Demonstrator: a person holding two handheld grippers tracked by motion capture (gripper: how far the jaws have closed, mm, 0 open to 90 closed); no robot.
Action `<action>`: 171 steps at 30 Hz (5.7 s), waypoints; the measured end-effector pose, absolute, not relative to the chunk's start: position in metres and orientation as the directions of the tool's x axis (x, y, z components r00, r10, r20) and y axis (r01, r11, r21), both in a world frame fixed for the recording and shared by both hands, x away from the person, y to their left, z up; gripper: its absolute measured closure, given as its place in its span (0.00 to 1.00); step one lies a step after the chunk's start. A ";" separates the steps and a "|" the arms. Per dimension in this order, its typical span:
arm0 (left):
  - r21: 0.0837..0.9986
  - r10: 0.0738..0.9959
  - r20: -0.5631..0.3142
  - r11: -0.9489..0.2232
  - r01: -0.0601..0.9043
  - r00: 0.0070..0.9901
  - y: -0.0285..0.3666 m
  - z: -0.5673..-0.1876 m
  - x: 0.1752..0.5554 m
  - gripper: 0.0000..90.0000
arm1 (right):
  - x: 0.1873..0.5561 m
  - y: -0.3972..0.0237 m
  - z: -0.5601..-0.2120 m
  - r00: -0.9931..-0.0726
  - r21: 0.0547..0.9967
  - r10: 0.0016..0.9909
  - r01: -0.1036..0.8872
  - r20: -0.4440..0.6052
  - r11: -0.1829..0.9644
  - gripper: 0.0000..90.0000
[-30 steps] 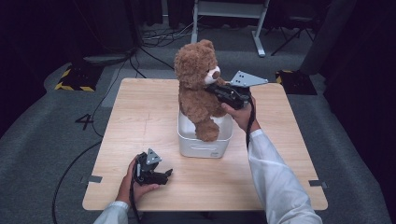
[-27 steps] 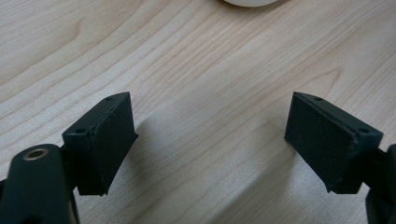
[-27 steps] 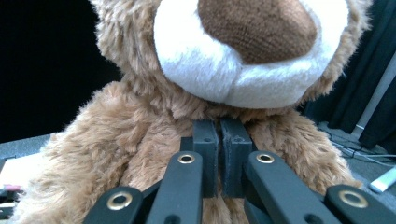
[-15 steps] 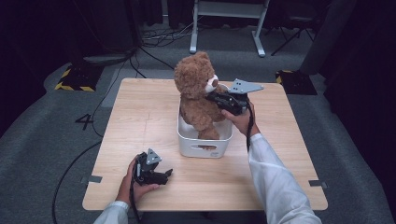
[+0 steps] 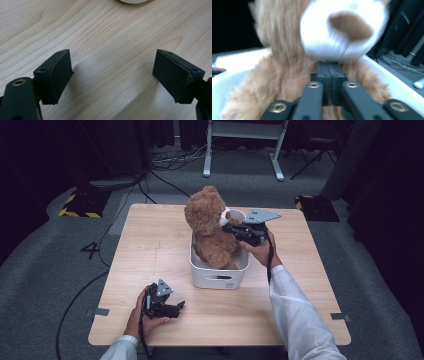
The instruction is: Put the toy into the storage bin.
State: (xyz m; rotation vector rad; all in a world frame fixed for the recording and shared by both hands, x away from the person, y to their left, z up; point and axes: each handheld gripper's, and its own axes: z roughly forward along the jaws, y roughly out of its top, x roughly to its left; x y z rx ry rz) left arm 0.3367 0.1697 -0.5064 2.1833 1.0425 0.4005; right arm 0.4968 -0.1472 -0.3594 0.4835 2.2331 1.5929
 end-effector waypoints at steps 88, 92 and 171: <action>0.688 0.768 -0.011 -0.459 0.562 0.640 0.170 -0.506 0.337 0.18 | 0.411 -0.217 -0.369 -0.815 0.801 0.537 0.165 -0.218 0.575 0.20; 0.688 0.768 -0.011 -0.459 0.562 0.640 0.170 -0.506 0.337 0.18 | 0.409 -0.220 -0.372 -0.814 0.793 0.538 0.171 -0.221 0.584 0.20; 0.689 0.772 -0.015 -0.453 0.566 0.636 0.170 -0.506 0.337 0.18 | 0.344 -0.364 -0.504 -0.674 0.727 0.739 0.499 -0.017 0.472 0.19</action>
